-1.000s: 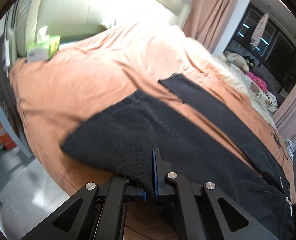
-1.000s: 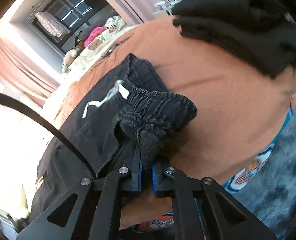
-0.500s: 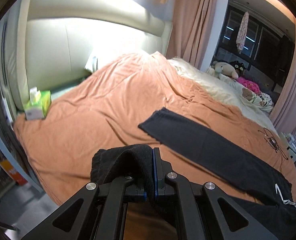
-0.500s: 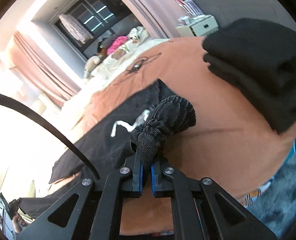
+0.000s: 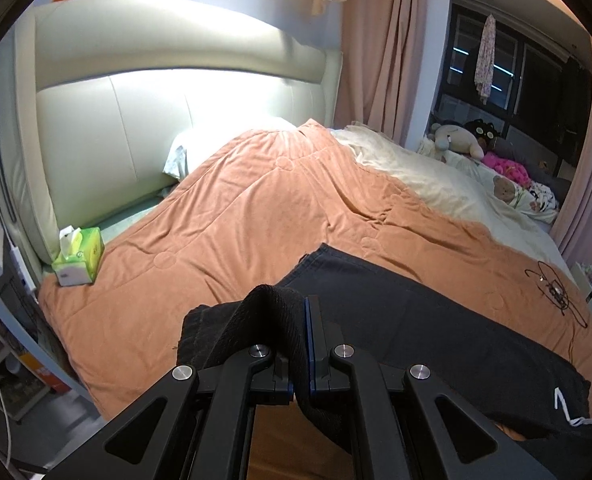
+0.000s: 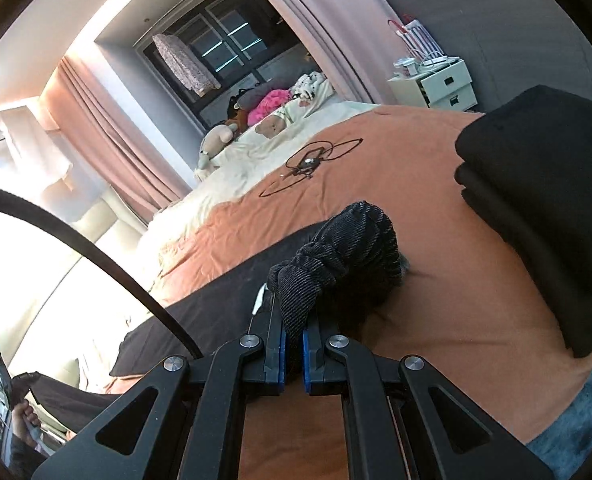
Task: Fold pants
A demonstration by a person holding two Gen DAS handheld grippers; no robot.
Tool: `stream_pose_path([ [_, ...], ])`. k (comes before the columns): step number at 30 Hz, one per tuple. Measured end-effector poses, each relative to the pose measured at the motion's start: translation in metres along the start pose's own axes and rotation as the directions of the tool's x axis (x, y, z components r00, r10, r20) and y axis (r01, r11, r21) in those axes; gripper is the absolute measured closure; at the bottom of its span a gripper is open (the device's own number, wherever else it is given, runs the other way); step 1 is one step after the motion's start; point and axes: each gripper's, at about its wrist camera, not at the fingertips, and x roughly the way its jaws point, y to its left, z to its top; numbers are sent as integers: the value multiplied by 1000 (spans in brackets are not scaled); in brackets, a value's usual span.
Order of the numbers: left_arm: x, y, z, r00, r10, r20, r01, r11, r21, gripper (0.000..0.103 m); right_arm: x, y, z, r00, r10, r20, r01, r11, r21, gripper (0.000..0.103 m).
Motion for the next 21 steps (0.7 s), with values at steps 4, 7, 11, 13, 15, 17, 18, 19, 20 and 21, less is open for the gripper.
stream_pose_path([
  [4, 13, -11, 12, 1000, 0, -1, 0, 1000, 15, 99, 10, 6, 8, 1000, -16, 8, 16, 1000, -11, 100],
  [7, 25, -17, 23, 1000, -4, 0, 4, 1000, 11, 99, 21, 14, 19, 1000, -25, 7, 25, 999, -23, 100],
  [11, 48, -27, 38, 1000, 11, -3, -11, 1000, 9, 99, 35, 33, 31, 999, -40, 20, 42, 997, -65, 101],
  [13, 60, -34, 44, 1000, 21, -3, -21, 1000, 12, 99, 49, 40, 39, 998, -51, 26, 53, 996, -74, 101],
  [15, 74, -39, 50, 1000, 25, -6, -25, 1000, 13, 99, 59, 45, 45, 998, -59, 30, 61, 995, -75, 101],
  [17, 88, -46, 54, 999, 31, -10, -30, 999, 18, 99, 75, 52, 51, 997, -76, 34, 78, 994, -79, 101],
  [18, 96, -50, 56, 999, 34, -12, -34, 999, 24, 99, 82, 55, 53, 996, -82, 36, 85, 993, -84, 101],
  [19, 102, -52, 57, 999, 37, -16, -36, 999, 27, 99, 90, 59, 56, 995, -87, 39, 90, 992, -89, 101],
  [20, 111, -54, 59, 999, 41, -20, -40, 999, 32, 99, 99, 63, 58, 995, -94, 40, 97, 991, -95, 101],
  [21, 122, -59, 62, 999, 46, -29, -45, 998, 39, 99, 106, 67, 59, 994, -99, 38, 103, 990, -99, 101],
])
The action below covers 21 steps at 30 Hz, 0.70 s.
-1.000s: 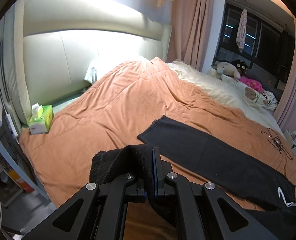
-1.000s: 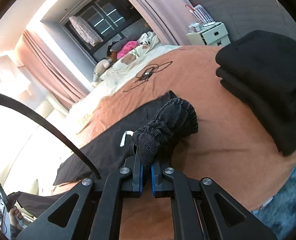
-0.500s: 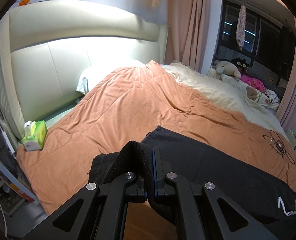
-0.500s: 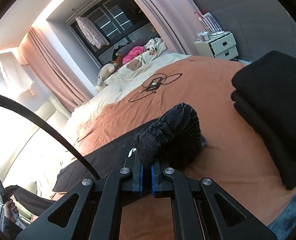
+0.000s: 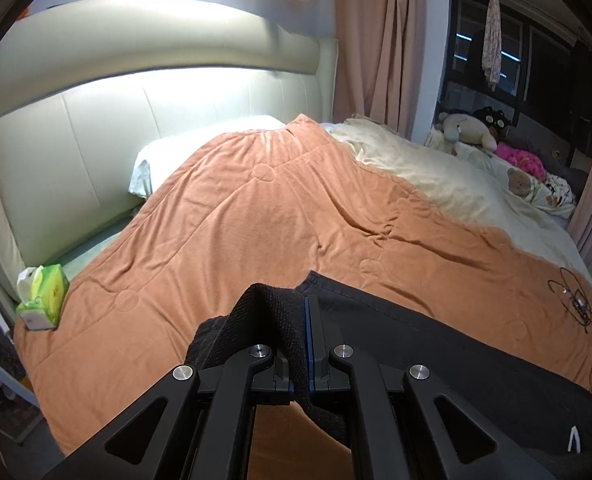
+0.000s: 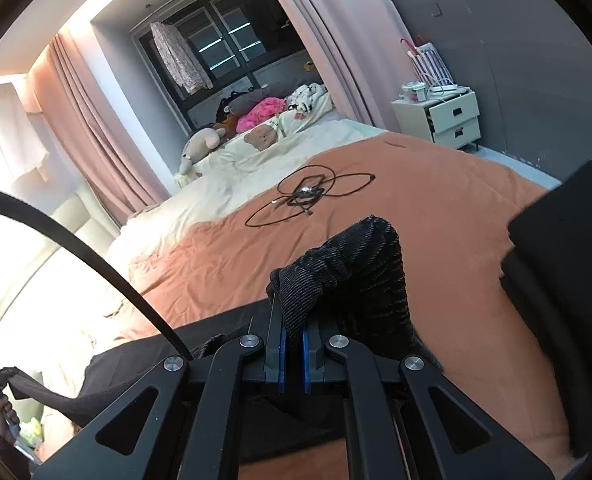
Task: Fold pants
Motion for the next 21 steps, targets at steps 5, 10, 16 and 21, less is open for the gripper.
stream_pose_path([
  [5, 40, -20, 10, 999, 16, -30, -15, 1000, 24, 99, 41, 22, 13, 999, -44, -10, 43, 999, -31, 101],
  [10, 86, -34, 14, 996, 27, -81, -24, 999, 34, 99, 83, 38, 19, 996, -87, -34, 86, 995, -47, 101],
  [16, 128, -47, 8, 992, 59, -116, -52, 997, 63, 99, 124, 54, 24, 988, -143, -66, 136, 986, -92, 101],
  [21, 155, -52, -2, 985, 96, -145, -81, 991, 106, 99, 156, 62, 29, 980, -174, -97, 164, 981, -105, 101],
])
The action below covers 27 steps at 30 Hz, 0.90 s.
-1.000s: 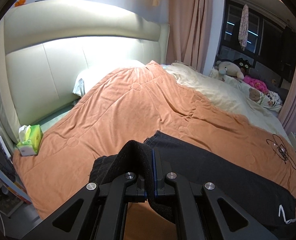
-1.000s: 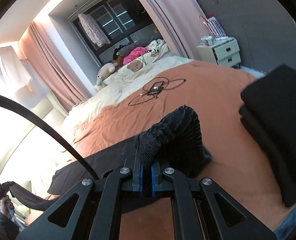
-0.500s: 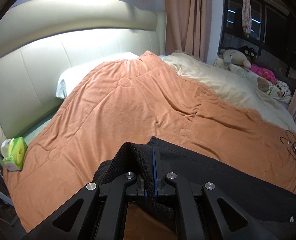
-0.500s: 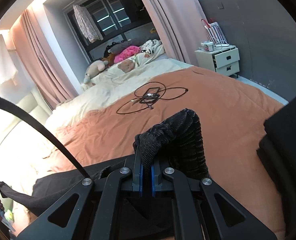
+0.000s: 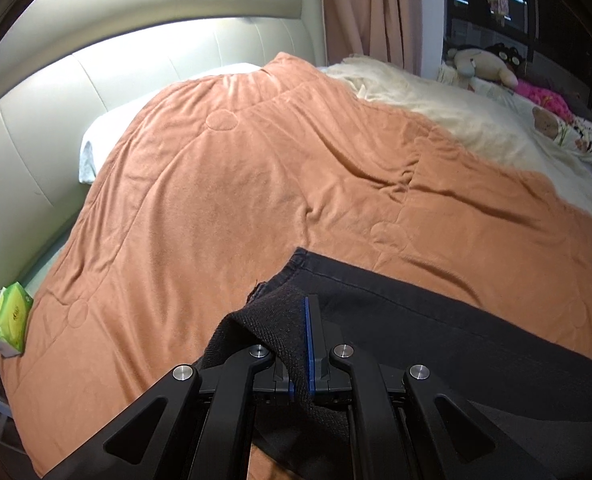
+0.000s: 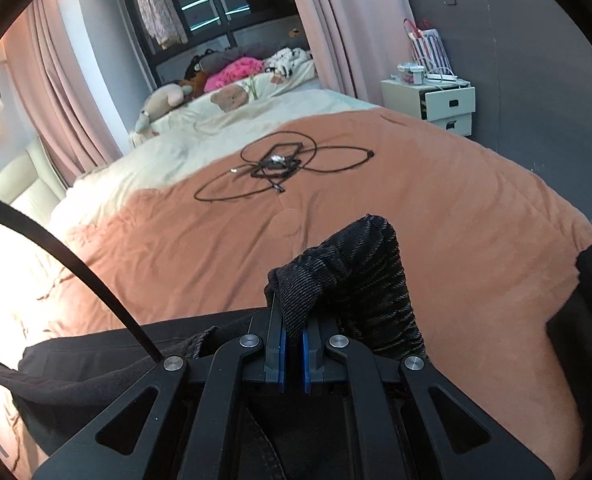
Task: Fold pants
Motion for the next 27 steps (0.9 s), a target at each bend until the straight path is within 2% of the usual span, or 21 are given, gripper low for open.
stream_pose_path([
  [10, 57, -30, 13, 998, 44, -49, -42, 999, 34, 99, 63, 18, 17, 995, -76, -66, 74, 997, -31, 101],
  [20, 119, -63, 23, 988, 115, -105, -109, 992, 64, 99, 111, 30, 30, 985, -136, -108, 124, 985, -118, 101],
  [27, 149, -75, 21, 985, 122, -124, -113, 990, 79, 98, 139, 34, 30, 977, -167, -129, 147, 978, -149, 101],
])
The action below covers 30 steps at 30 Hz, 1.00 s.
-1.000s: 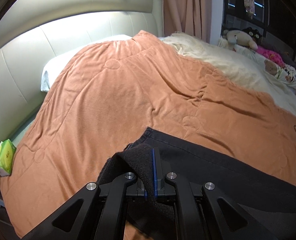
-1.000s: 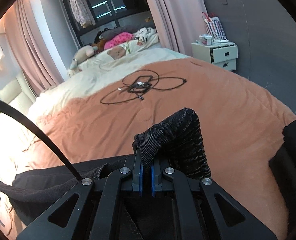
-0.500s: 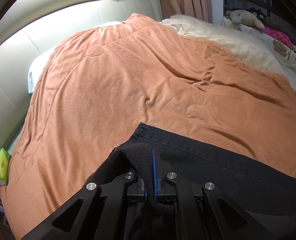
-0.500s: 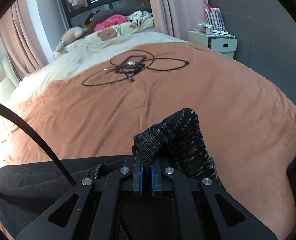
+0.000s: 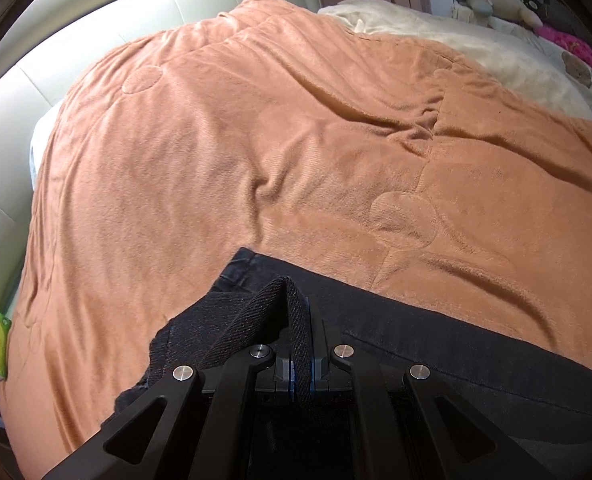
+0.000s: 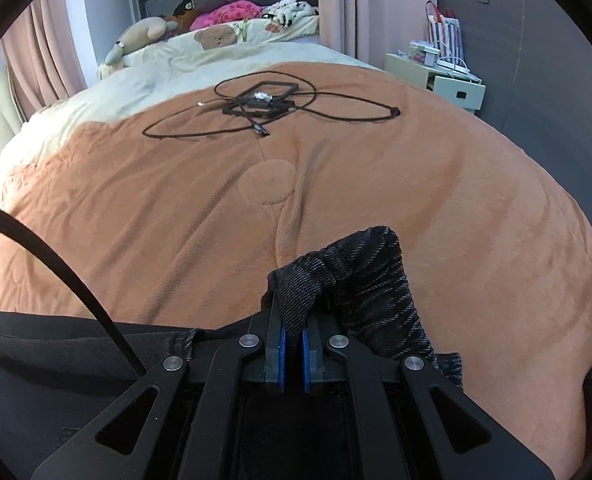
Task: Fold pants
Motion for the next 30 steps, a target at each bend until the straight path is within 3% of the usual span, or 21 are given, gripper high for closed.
stream_pose_path([
  [4, 9, -7, 3, 999, -28, -34, 29, 999, 21, 90, 15, 2, 0, 999, -17, -44, 18, 1000, 20, 98],
  [5, 6, -6, 3, 998, -46, -32, 47, 999, 19, 85, 16, 3, 2, 999, -13, -49, 14, 1000, 17, 95],
  [6, 2, -4, 2, 997, -69, -24, 70, 997, 16, 67, 13, 5, 2, 999, -8, -44, 8, 1000, 7, 92],
  [7, -4, 0, 2, 995, -96, -12, 96, 995, 9, 47, 9, 6, 3, 999, 8, -40, -8, 1000, 1, 81],
  [9, -18, 7, 0, 993, -114, 18, 114, 993, -2, 25, 0, 4, 5, 998, 62, -30, -62, 998, 7, 48],
  [10, -25, 10, -1, 994, -98, 40, 98, 995, 0, 15, -8, 3, 4, 998, 60, -10, -60, 998, 9, 23],
  [11, -34, 14, -2, 995, -72, 64, 72, 997, 2, 12, -19, 1, 3, 999, 44, 31, -44, 999, 6, 15],
  [12, -41, 19, -3, 995, -63, 80, 63, 998, 1, 10, -29, 1, 2, 997, 52, 64, -53, 999, 1, 15],
  [18, -75, 60, -16, 993, -70, 95, 72, 997, -16, 10, -61, -3, -15, 991, 124, 42, -124, 992, -20, 15],
  [24, -94, 100, -42, 993, -71, 91, 73, 997, -20, 12, -103, -18, -46, 988, 145, 49, -141, 988, -67, 15],
  [27, -100, 119, -60, 993, -95, 76, 98, 994, -41, 20, -117, -26, -52, 985, 165, 42, -162, 985, -62, 15],
  [30, -101, 134, -77, 992, -121, 40, 123, 990, -71, 41, -129, -37, -63, 984, 177, 35, -175, 983, -48, 15],
])
